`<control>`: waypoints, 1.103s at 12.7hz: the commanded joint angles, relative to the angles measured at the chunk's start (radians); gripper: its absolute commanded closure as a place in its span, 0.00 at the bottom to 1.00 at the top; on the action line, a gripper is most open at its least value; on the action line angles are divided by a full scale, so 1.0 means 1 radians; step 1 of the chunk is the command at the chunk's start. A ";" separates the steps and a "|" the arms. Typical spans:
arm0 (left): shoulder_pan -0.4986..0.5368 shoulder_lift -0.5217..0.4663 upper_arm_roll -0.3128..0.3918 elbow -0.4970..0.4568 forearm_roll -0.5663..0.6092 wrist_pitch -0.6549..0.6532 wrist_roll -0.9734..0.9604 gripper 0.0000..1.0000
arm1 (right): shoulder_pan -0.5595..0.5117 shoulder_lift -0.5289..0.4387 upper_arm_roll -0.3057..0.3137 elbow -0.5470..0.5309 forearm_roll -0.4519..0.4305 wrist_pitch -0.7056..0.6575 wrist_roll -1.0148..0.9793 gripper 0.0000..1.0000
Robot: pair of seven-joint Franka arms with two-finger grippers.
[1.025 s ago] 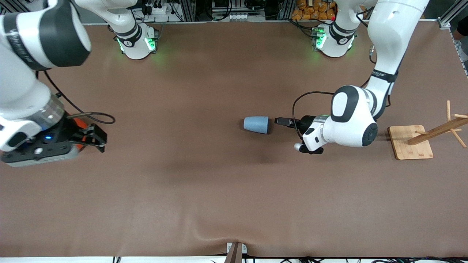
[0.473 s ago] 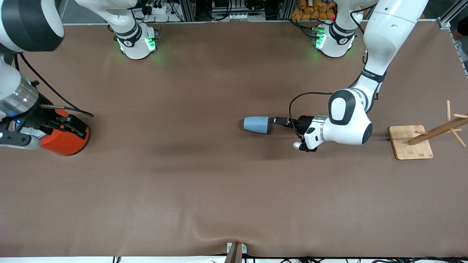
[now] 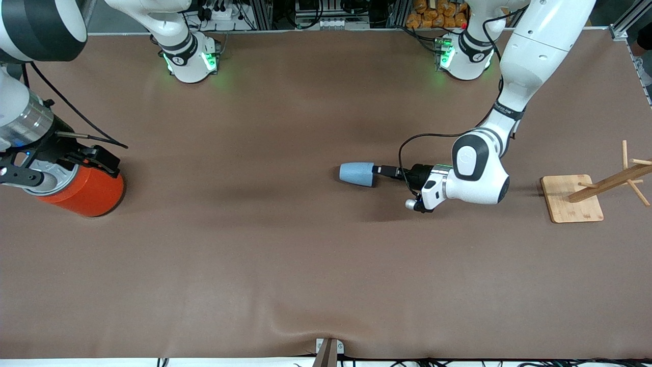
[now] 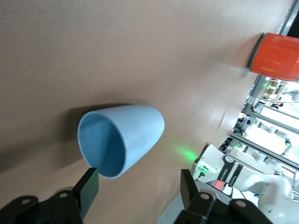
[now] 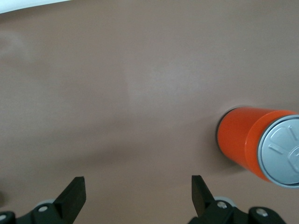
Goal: Flip cup
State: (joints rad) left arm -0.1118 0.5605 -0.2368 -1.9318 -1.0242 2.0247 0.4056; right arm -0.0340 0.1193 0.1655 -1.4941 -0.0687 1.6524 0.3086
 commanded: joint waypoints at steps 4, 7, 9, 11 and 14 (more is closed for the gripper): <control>0.011 0.033 -0.012 -0.026 -0.138 0.017 0.130 0.23 | 0.029 -0.158 -0.078 -0.219 0.046 0.122 -0.054 0.00; 0.011 0.050 -0.012 -0.026 -0.154 0.020 0.131 0.23 | 0.029 -0.118 -0.142 -0.129 0.041 0.055 -0.225 0.00; 0.009 0.065 -0.012 -0.029 -0.187 0.022 0.172 0.24 | 0.029 -0.116 -0.162 -0.095 0.040 0.043 -0.258 0.00; 0.004 0.079 -0.012 -0.027 -0.215 0.022 0.186 0.25 | 0.029 -0.115 -0.162 -0.063 0.046 -0.043 -0.267 0.00; -0.006 0.087 -0.012 -0.029 -0.244 0.022 0.190 0.27 | 0.029 -0.095 -0.165 -0.032 0.041 -0.048 -0.263 0.00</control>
State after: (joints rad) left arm -0.1152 0.6419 -0.2405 -1.9581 -1.2393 2.0320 0.5728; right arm -0.0110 -0.0041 0.0110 -1.5720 -0.0460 1.6266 0.0550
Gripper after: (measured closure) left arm 0.256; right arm 0.000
